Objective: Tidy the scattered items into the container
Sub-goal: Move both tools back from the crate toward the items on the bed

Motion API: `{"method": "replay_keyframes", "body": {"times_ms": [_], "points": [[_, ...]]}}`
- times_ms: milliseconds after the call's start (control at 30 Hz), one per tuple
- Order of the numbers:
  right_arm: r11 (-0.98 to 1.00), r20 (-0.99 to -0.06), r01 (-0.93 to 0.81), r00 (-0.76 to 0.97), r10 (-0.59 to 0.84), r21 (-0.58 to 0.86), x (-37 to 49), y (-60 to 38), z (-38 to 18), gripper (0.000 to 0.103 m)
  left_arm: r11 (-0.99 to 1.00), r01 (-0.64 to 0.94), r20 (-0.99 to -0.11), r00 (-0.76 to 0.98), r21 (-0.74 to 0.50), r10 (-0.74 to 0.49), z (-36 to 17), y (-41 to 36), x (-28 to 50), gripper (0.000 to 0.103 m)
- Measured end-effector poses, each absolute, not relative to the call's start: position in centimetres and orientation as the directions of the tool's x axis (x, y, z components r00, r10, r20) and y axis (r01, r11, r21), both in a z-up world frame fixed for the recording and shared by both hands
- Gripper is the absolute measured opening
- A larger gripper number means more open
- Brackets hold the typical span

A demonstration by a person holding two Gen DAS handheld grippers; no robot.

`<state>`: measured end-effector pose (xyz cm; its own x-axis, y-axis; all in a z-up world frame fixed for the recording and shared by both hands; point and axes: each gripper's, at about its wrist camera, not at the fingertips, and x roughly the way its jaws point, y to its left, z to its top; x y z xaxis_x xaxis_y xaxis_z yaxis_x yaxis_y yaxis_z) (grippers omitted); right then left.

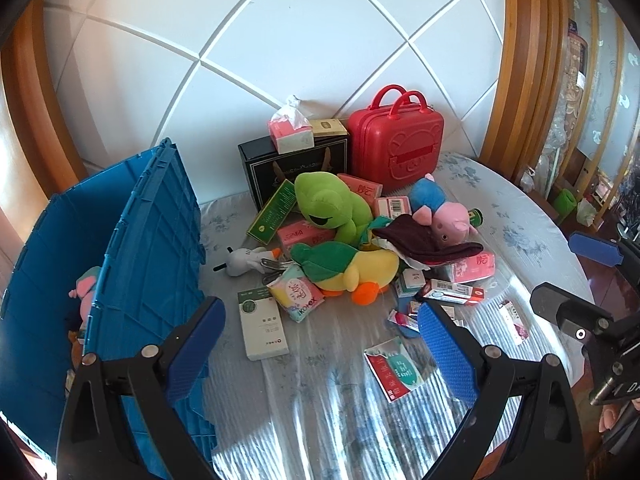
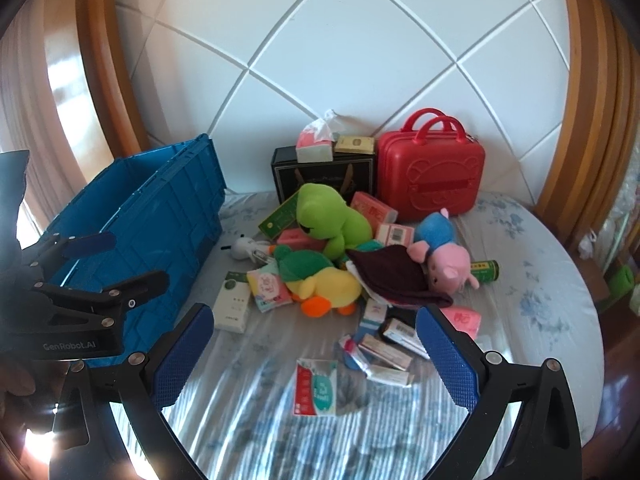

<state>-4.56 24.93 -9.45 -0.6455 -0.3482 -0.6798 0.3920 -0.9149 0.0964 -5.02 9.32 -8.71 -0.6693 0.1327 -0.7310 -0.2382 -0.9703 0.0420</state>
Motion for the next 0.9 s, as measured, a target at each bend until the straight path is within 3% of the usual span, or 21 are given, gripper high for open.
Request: {"method": "replay_keyframes", "body": {"times_ms": [433, 900], "points": [[-0.960, -0.739, 0.260, -0.624, -0.252, 0.107, -4.5, 34.7, -14.4, 0.103, -0.954, -0.297, -0.802, -0.579, 0.040, 0.147, -14.9, 16.4, -4.3, 0.098], [-0.990, -0.852, 0.129, -0.509, -0.120, 0.062, -5.4, 43.3, -25.8, 0.103, -0.943, -0.332, -0.878, -0.457, 0.023, 0.140, -28.6, 20.8, -4.6, 0.098]]}}
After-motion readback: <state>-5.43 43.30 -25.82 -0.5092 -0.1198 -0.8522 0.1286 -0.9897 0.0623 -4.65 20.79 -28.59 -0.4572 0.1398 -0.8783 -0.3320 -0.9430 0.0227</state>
